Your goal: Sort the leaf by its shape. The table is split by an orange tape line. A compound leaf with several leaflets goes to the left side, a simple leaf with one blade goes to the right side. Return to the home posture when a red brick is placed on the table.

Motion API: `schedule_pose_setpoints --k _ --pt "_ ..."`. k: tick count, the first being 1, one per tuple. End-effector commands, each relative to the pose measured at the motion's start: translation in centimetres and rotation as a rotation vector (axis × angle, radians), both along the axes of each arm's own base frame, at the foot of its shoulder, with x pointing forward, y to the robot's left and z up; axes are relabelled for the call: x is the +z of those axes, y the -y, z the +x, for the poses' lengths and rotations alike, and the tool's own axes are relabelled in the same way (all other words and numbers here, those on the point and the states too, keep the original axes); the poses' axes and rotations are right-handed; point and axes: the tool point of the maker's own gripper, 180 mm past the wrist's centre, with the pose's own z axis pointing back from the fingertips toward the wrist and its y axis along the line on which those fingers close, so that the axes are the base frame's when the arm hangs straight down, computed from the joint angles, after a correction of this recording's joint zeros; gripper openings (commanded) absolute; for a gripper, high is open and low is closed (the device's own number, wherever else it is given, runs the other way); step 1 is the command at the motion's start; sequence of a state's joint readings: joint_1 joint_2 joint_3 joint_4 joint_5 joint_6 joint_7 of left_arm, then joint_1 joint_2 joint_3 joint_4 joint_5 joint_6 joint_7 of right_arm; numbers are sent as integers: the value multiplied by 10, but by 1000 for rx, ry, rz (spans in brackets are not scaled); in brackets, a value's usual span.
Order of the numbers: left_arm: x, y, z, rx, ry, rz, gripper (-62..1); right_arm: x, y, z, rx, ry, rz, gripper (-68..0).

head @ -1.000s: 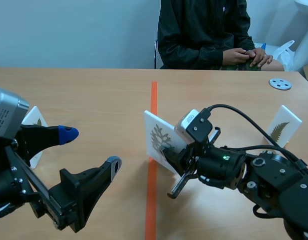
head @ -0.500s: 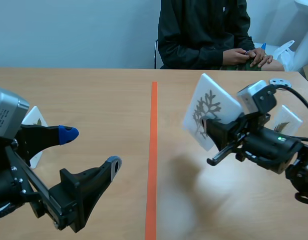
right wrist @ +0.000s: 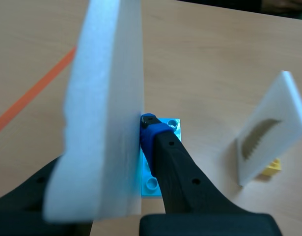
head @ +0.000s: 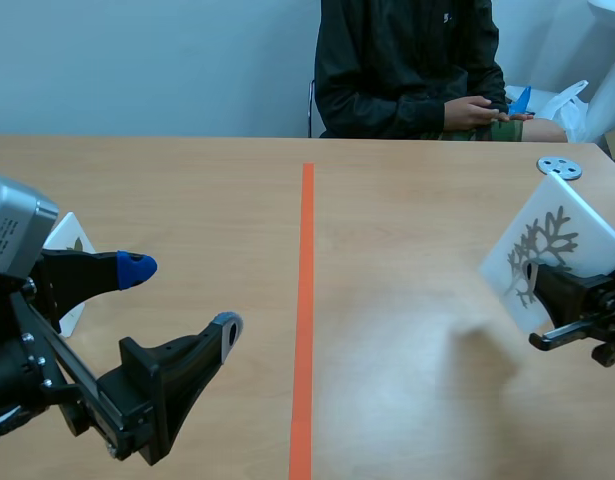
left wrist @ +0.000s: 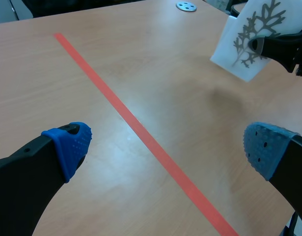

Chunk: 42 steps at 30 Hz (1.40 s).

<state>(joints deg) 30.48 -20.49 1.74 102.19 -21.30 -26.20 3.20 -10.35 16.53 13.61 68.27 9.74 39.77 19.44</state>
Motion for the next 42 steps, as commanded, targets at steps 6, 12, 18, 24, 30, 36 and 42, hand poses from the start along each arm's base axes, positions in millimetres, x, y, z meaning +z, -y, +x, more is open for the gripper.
schedule_pose_setpoints --k 6,12,18,24,30,36,42 --pt "5 -2 2 6 16 -13 14 13 20 17 -99 53 -43 -662" --pt "5 -2 2 5 15 -12 14 3 32 28 -152 23 -46 -662" --pt "4 -2 2 5 15 -12 14 -7 42 36 -195 -1 -31 -662" --pt "3 -2 2 7 10 -11 14 -15 48 35 -230 -23 -45 -662" --pt "3 -2 2 7 10 -11 14 -22 51 33 -242 -56 -60 -662" --pt "3 -2 2 7 10 -11 14 -28 53 31 -251 -84 -68 -662" --pt "3 -2 2 7 10 -11 14 -31 53 29 -251 -95 -69 -651"
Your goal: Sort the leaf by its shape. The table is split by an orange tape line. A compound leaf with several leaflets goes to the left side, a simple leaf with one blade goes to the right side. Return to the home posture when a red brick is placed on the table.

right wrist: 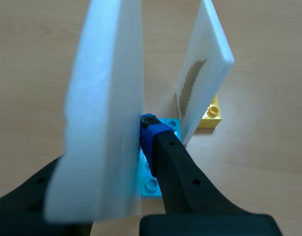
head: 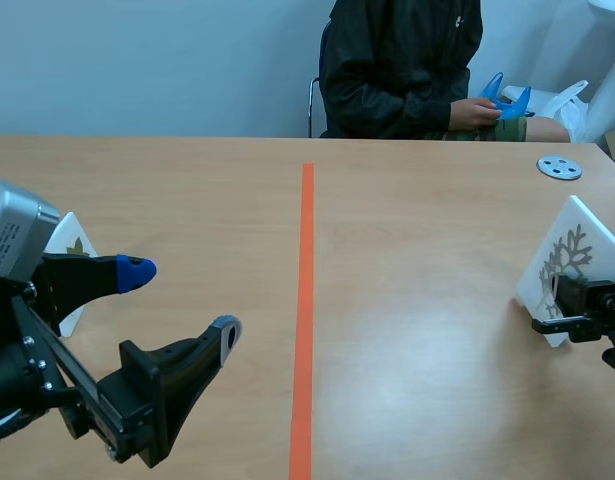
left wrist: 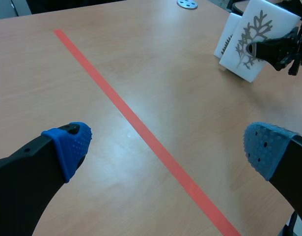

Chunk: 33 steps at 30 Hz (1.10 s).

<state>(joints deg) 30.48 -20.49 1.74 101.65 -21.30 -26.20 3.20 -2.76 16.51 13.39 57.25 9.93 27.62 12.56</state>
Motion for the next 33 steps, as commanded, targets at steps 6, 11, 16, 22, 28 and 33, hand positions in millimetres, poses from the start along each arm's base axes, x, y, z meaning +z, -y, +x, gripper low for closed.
schedule_pose_setpoints --k 6,11,16,22,28,33 --pt "6 -1 2 4 19 -13 14 10 3 6 -7 29 -1 -646" --pt "6 -1 2 4 19 -13 14 10 3 6 -6 29 -1 -572" --pt "6 -1 2 4 19 -13 14 10 3 6 -6 30 0 -516" --pt "6 -1 2 4 19 -13 14 14 4 8 -19 50 29 -397" --pt "6 -1 2 4 19 -13 14 21 -2 9 2 73 61 -304" --pt "6 -1 2 4 19 -10 14 40 -11 10 55 117 83 -277"
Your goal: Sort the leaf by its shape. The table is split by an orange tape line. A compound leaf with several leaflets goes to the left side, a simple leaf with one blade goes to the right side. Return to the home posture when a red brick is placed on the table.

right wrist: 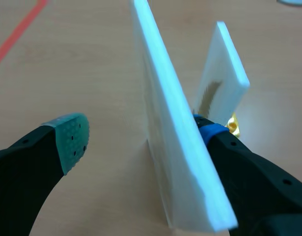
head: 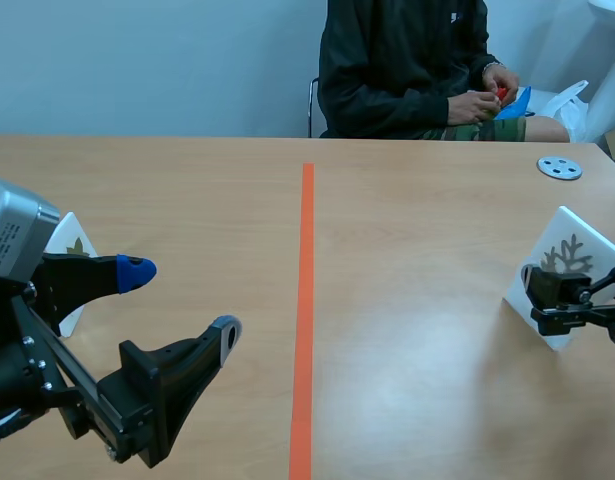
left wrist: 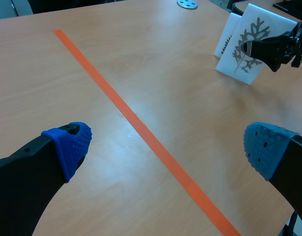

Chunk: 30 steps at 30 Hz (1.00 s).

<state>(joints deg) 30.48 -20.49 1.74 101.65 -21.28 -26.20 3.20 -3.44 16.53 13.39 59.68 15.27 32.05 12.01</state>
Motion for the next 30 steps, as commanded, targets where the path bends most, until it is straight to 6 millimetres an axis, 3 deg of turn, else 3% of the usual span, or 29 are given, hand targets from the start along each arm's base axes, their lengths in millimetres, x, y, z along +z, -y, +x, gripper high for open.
schedule_pose_setpoints --k 1,9,14,19,24,30 --pt "6 -1 2 4 19 -10 14 27 2 6 18 74 -25 -277" --pt "6 -1 2 4 19 -10 14 71 9 -9 22 135 -75 -267" --pt "6 -1 2 4 19 -10 14 105 10 -20 28 177 -111 -205" --pt "6 -1 2 4 19 -11 14 136 -2 -29 85 237 -135 -84" --pt "5 -1 2 3 19 -10 14 143 -15 -36 157 217 -138 4" --pt "6 -1 2 3 20 -10 14 147 -36 -41 232 191 -160 4"
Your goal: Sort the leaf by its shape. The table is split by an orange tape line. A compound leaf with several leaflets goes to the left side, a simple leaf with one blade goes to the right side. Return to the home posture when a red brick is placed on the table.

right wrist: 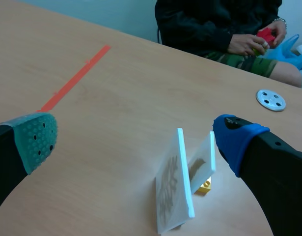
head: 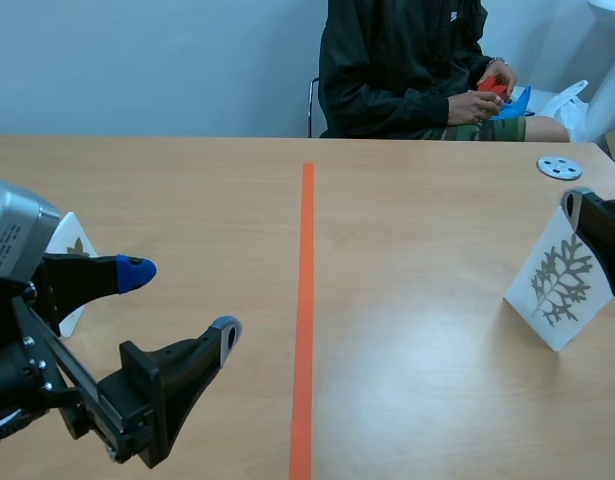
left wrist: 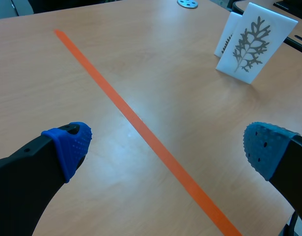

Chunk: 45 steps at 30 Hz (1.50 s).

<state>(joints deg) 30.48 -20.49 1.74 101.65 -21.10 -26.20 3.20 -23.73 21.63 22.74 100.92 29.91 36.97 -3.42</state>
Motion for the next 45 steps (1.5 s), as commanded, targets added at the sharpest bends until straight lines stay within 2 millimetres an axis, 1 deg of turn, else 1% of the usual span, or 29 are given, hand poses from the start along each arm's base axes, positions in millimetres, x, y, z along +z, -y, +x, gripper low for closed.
schedule_pose_setpoints --k 1,4,7,9,13,21,24,28,31,35,45 --pt "6 -1 2 4 19 -13 14 11 -14 2 49 27 -1 4" --pt "6 -1 2 4 19 -13 14 11 -36 1 120 23 16 4" --pt "6 -1 2 4 19 -13 14 10 -63 -6 234 9 77 4" --pt "6 -1 2 4 19 -13 14 9 -77 -9 290 -8 103 4" --pt "6 -1 2 4 19 -13 14 1 -95 -13 357 -41 100 4" --pt "6 -1 2 4 19 -13 14 -21 -122 -26 399 -130 138 4" --pt "5 -1 2 3 15 -10 14 -26 -125 -30 370 -157 150 4" --pt "5 -1 2 3 15 -10 14 -29 -132 -41 340 -183 159 4" --pt "5 -1 2 3 13 -8 14 -30 -132 -44 307 -184 132 4" --pt "5 -1 2 3 13 -8 14 -33 -129 -42 262 -185 105 4" --pt "5 -1 2 3 13 -8 14 -37 -138 -43 248 -192 127 4"
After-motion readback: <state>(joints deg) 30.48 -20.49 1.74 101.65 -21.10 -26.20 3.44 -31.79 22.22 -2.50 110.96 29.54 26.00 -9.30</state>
